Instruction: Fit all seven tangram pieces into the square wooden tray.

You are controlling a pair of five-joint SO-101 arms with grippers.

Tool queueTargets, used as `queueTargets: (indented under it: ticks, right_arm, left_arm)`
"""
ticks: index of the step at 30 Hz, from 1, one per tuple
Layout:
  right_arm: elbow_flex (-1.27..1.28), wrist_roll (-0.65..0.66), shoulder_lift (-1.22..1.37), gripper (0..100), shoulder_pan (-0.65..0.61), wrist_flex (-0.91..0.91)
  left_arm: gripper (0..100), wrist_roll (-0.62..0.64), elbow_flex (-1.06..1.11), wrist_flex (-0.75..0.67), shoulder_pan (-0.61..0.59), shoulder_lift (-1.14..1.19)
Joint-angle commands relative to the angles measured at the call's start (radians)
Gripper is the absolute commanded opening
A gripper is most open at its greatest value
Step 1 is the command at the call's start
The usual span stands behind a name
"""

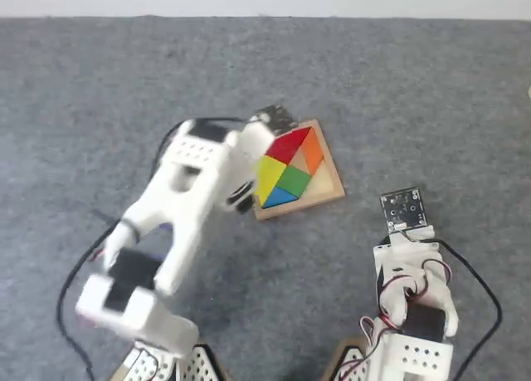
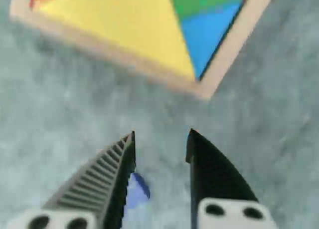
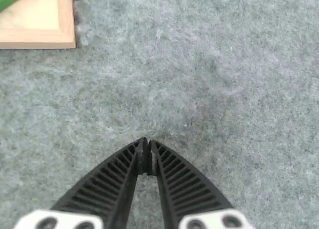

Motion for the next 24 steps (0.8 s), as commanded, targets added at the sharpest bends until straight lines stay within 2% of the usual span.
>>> queueTargets:
  ticks: [1,6,15,24]
  right_arm:
    - [-0.009,0.006,-0.013,0.6,0.007,-0.025]
    - [-0.009,0.006,-0.013,0.6,0.007,-0.024]
    - [-0.009,0.006,-0.013,0.6,0.007,-0.019]
    - [-0.009,0.005,-0.013,0.6,0.007,-0.022]
  left_arm:
    - [16,-0.107,0.242,-0.055,-0.106,-0.253]
    - [17,-0.186,0.317,-0.072,-0.192,-0.255]
    - [17,-0.221,0.314,-0.259,-0.319,-0.026]
    - [17,-0.293,0.265,-0.173,-0.338,0.034]
